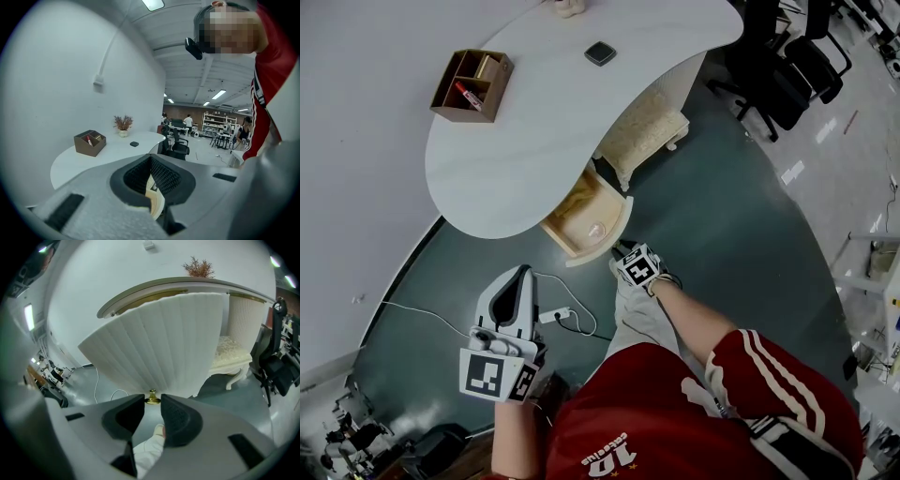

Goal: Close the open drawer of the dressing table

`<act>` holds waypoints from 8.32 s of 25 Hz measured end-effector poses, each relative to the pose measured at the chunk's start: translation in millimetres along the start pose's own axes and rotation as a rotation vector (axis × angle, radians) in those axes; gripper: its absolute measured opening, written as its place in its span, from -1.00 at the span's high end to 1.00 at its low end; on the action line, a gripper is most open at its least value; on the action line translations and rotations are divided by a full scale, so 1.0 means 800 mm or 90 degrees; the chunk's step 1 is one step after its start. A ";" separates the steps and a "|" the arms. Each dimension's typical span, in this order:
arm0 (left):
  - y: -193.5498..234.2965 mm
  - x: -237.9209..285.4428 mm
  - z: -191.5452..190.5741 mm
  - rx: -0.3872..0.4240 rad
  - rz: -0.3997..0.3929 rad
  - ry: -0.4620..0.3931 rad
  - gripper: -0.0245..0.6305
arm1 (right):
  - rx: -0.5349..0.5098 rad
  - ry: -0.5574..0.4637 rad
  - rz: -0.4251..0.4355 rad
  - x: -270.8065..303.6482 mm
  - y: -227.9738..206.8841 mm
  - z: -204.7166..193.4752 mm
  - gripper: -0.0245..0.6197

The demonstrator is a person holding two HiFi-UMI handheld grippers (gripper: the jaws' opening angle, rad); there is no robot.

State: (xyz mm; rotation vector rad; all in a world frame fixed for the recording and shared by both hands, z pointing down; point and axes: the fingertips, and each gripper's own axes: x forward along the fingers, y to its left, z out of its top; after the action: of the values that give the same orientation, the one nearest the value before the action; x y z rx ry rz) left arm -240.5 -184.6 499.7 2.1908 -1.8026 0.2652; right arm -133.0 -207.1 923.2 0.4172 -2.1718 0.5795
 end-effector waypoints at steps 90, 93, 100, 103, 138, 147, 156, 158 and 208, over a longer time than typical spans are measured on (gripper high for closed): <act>0.145 0.004 0.020 -0.091 0.156 -0.017 0.93 | -0.194 -0.128 0.089 0.104 -0.008 0.242 0.52; 0.145 -0.006 0.014 -0.094 0.148 -0.031 0.93 | -0.179 -0.141 0.072 0.073 -0.008 0.237 0.52; 0.133 -0.048 -0.007 -0.110 0.139 -0.063 0.93 | -0.153 -0.172 0.030 -0.013 0.004 0.216 0.52; 0.122 -0.064 -0.024 -0.116 0.130 -0.068 0.93 | -0.154 -0.199 0.031 -0.060 0.028 0.218 0.52; -0.085 -0.259 0.153 0.067 0.024 -0.269 0.93 | -0.192 -0.609 -0.072 -0.645 0.234 0.309 0.75; -0.116 -0.263 0.163 0.083 -0.026 -0.301 0.93 | -0.202 -0.646 -0.097 -0.695 0.249 0.288 0.88; -0.119 -0.280 0.170 0.076 -0.022 -0.324 0.93 | -0.221 -0.661 -0.071 -0.703 0.270 0.290 0.91; -0.118 -0.286 0.172 0.080 -0.017 -0.329 0.93 | -0.221 -0.660 -0.064 -0.702 0.274 0.292 0.91; -0.112 -0.302 0.147 0.055 0.008 -0.323 0.93 | -0.240 -0.625 -0.084 -0.683 0.279 0.272 0.91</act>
State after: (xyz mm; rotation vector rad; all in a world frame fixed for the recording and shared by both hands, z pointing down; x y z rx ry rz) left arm -205.7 14.9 301.8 2.4698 -2.0839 -0.2396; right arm -51.1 -84.1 311.8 0.7269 -3.0549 -0.1897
